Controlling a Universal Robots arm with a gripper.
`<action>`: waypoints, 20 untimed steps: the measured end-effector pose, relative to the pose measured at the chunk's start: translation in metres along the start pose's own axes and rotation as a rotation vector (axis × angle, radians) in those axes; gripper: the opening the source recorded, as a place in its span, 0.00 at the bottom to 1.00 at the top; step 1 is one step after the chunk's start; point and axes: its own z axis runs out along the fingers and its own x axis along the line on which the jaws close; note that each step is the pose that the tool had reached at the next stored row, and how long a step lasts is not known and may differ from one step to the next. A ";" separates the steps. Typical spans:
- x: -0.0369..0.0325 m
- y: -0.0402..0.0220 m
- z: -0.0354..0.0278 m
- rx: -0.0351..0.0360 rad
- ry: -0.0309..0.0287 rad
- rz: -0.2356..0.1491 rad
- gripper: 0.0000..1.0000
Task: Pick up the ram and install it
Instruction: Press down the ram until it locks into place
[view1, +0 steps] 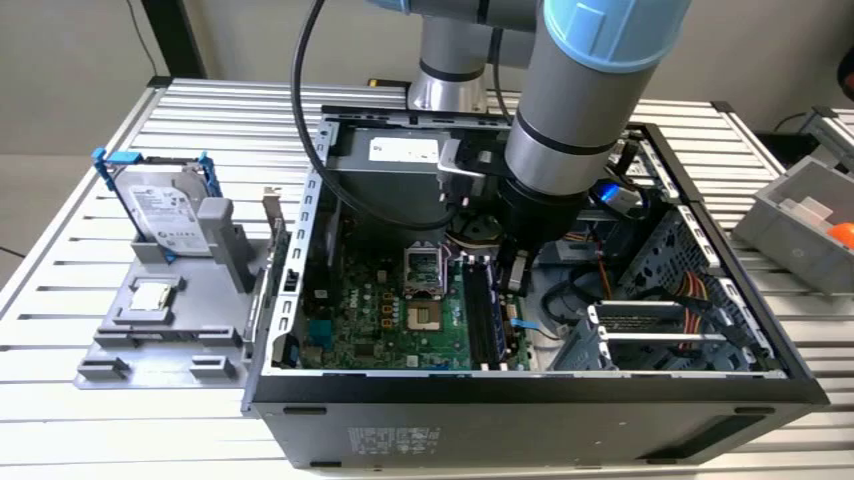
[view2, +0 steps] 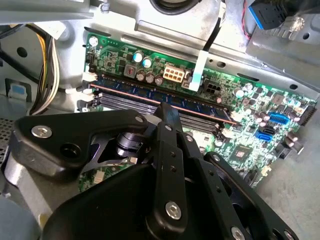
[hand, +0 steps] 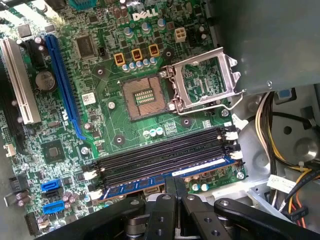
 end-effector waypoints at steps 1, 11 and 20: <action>0.0000 0.0000 0.0000 -0.0002 0.0002 -0.006 0.00; -0.0001 -0.0003 0.0006 -0.0023 0.0009 -0.070 0.00; -0.0006 -0.0023 0.0006 -0.0042 0.0017 -0.124 0.00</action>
